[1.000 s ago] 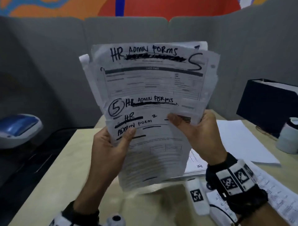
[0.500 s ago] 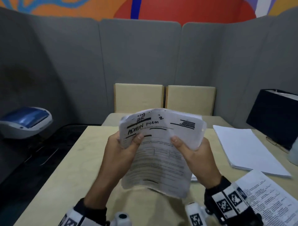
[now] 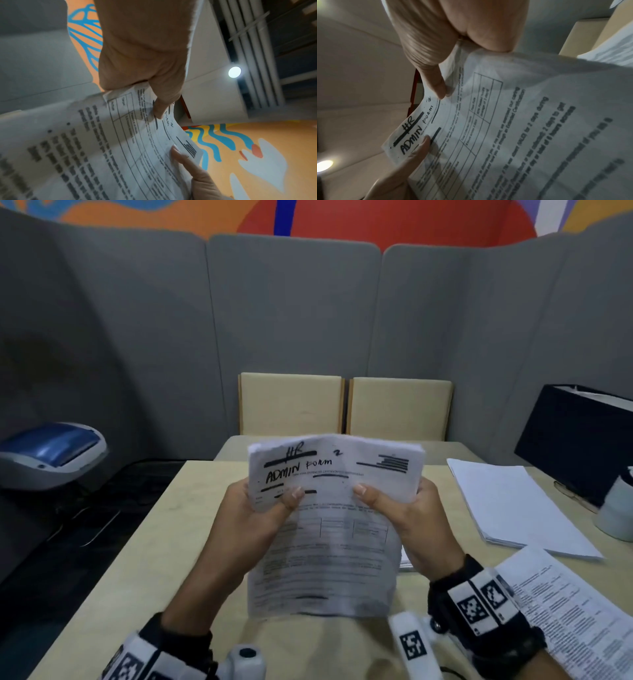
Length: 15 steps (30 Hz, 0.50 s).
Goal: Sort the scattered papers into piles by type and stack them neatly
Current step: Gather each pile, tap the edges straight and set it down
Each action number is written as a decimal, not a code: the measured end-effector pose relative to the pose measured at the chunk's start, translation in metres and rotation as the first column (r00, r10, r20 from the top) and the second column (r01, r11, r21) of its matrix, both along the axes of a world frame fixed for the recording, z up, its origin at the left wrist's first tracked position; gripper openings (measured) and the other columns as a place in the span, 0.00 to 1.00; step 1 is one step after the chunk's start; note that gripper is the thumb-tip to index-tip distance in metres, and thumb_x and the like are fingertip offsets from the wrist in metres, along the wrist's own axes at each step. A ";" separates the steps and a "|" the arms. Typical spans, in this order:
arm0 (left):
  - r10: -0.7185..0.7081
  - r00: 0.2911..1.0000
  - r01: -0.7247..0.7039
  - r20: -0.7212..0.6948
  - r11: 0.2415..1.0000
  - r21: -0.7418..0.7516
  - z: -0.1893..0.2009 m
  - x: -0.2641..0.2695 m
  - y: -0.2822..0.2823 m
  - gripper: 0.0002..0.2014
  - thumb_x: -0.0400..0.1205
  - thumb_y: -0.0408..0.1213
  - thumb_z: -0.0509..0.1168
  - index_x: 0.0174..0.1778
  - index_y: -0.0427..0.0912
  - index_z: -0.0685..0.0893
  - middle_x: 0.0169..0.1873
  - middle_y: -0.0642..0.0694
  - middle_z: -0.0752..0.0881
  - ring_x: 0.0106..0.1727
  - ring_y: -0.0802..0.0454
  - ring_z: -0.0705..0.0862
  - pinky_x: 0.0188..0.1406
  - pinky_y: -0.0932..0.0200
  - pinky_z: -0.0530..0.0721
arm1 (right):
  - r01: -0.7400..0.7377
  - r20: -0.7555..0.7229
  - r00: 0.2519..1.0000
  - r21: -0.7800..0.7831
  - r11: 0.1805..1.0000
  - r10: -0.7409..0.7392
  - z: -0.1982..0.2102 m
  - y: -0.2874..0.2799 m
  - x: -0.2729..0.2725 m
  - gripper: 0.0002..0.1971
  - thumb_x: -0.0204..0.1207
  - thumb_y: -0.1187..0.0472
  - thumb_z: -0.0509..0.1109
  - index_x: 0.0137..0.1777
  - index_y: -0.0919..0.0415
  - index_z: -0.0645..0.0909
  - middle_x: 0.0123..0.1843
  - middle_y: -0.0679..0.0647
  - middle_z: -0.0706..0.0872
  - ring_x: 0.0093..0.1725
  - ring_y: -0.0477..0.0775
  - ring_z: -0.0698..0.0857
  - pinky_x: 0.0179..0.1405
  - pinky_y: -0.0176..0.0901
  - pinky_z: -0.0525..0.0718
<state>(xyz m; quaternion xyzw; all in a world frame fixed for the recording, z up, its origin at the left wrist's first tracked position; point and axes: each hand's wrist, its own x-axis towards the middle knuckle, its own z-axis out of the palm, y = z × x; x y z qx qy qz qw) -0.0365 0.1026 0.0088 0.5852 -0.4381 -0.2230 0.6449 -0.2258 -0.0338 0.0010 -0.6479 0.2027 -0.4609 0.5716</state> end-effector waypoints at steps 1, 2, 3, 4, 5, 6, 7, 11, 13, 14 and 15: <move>0.006 1.000 -0.006 -0.006 0.999 -0.031 0.003 0.000 0.001 0.07 0.81 0.39 0.75 0.53 0.43 0.92 0.46 0.51 0.96 0.46 0.53 0.95 0.37 0.62 0.90 | -0.011 0.012 1.000 -0.009 1.000 0.011 0.007 0.000 0.001 0.16 0.74 0.64 0.82 0.61 0.67 0.88 0.58 0.63 0.94 0.57 0.69 0.93 0.60 0.74 0.89; 0.003 1.000 -0.004 -0.009 0.998 -0.059 0.007 0.000 0.003 0.08 0.81 0.40 0.76 0.53 0.43 0.92 0.46 0.49 0.96 0.47 0.52 0.95 0.38 0.61 0.91 | -0.029 0.023 0.999 -0.018 0.999 0.030 0.014 -0.001 0.000 0.15 0.74 0.65 0.81 0.61 0.67 0.88 0.58 0.64 0.94 0.57 0.69 0.93 0.60 0.72 0.90; -0.004 1.000 0.003 -0.013 0.997 -0.082 0.010 0.001 0.004 0.09 0.80 0.40 0.76 0.54 0.42 0.92 0.47 0.48 0.96 0.48 0.50 0.95 0.41 0.58 0.92 | -0.052 0.032 0.998 -0.023 0.998 0.053 0.021 -0.002 0.000 0.15 0.75 0.66 0.81 0.61 0.67 0.88 0.58 0.65 0.94 0.57 0.70 0.93 0.59 0.70 0.91; -0.019 1.000 0.016 -0.025 0.995 -0.094 0.013 0.003 0.006 0.10 0.79 0.40 0.76 0.54 0.41 0.92 0.48 0.47 0.96 0.49 0.49 0.95 0.44 0.54 0.92 | -0.077 0.037 0.996 -0.022 0.997 0.077 0.026 -0.003 -0.001 0.15 0.75 0.67 0.80 0.61 0.67 0.88 0.59 0.65 0.93 0.58 0.70 0.93 0.58 0.67 0.91; -0.036 0.998 0.032 -0.041 0.995 -0.097 0.014 0.005 0.009 0.12 0.78 0.39 0.77 0.55 0.40 0.92 0.48 0.45 0.96 0.50 0.47 0.95 0.47 0.51 0.93 | -0.097 0.036 0.995 -0.021 0.995 0.097 0.029 -0.004 -0.002 0.16 0.75 0.68 0.80 0.62 0.67 0.88 0.60 0.65 0.93 0.59 0.70 0.92 0.58 0.65 0.91; -0.062 0.996 0.056 -0.063 0.994 -0.092 0.013 0.009 0.010 0.13 0.77 0.38 0.77 0.56 0.39 0.92 0.49 0.44 0.96 0.51 0.45 0.95 0.49 0.50 0.93 | -0.109 0.026 0.994 -0.021 0.994 0.110 0.029 -0.005 -0.003 0.17 0.75 0.68 0.80 0.64 0.68 0.87 0.61 0.66 0.93 0.60 0.70 0.92 0.58 0.62 0.91; -0.089 0.992 0.082 -0.089 0.994 -0.075 0.010 0.013 0.010 0.14 0.77 0.37 0.77 0.57 0.38 0.92 0.51 0.43 0.96 0.53 0.43 0.95 0.50 0.51 0.93 | -0.116 0.009 0.993 -0.023 0.993 0.116 0.026 -0.006 -0.004 0.18 0.75 0.68 0.80 0.65 0.69 0.87 0.61 0.67 0.93 0.60 0.70 0.92 0.59 0.60 0.90; -0.200 0.979 0.202 -0.028 0.978 0.060 -0.001 0.019 0.012 0.18 0.79 0.35 0.77 0.66 0.46 0.90 0.59 0.45 0.94 0.62 0.44 0.91 0.62 0.46 0.88 | -0.082 -0.022 0.996 -0.014 0.997 0.082 0.009 -0.002 -0.005 0.19 0.74 0.67 0.81 0.65 0.68 0.87 0.60 0.66 0.93 0.60 0.69 0.92 0.62 0.64 0.89; -0.195 0.979 0.191 0.055 0.979 0.076 -0.002 0.016 0.010 0.17 0.82 0.36 0.76 0.67 0.49 0.90 0.59 0.46 0.94 0.61 0.47 0.92 0.63 0.43 0.89 | -0.047 -0.022 0.999 -0.027 0.999 0.046 0.009 0.002 -0.002 0.20 0.74 0.67 0.82 0.65 0.68 0.87 0.60 0.66 0.93 0.60 0.70 0.92 0.65 0.71 0.88; -0.155 0.987 0.151 0.048 0.986 0.065 0.001 0.014 0.010 0.13 0.82 0.37 0.75 0.63 0.48 0.92 0.56 0.46 0.95 0.57 0.48 0.93 0.61 0.41 0.90 | -0.030 -0.014 0.999 -0.040 0.999 0.030 0.013 0.003 -0.001 0.19 0.75 0.67 0.82 0.65 0.68 0.88 0.60 0.66 0.93 0.60 0.70 0.92 0.64 0.73 0.88; -0.114 0.993 0.113 0.023 0.992 0.049 0.004 0.011 0.011 0.10 0.82 0.37 0.75 0.59 0.46 0.93 0.52 0.46 0.95 0.54 0.49 0.94 0.58 0.41 0.91 | -0.020 -0.001 1.000 -0.054 0.998 0.020 0.019 0.003 -0.001 0.19 0.75 0.67 0.81 0.65 0.68 0.88 0.60 0.66 0.93 0.60 0.70 0.92 0.64 0.73 0.88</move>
